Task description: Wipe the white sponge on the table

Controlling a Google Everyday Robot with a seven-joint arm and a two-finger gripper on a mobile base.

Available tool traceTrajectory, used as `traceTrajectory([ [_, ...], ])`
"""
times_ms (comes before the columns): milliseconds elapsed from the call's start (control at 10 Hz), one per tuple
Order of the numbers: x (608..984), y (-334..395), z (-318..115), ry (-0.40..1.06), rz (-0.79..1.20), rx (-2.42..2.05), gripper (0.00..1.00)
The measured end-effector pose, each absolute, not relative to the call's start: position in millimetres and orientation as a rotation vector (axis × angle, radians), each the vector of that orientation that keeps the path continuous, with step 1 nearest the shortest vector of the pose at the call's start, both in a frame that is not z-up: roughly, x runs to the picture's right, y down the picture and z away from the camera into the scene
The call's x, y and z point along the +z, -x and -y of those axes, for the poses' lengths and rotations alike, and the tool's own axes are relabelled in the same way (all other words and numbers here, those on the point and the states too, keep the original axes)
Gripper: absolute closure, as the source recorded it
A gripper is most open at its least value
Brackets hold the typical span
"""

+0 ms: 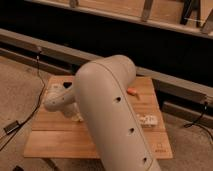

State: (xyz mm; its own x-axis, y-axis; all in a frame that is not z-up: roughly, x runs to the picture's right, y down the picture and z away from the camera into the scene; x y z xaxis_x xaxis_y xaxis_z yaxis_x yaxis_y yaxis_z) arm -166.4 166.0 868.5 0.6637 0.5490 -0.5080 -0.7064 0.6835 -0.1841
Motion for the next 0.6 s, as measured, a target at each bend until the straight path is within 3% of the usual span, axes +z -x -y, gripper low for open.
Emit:
traceTrajectory([
  [600,863.7,247.5,-156.0,0.393,-0.318,0.637,1.0],
])
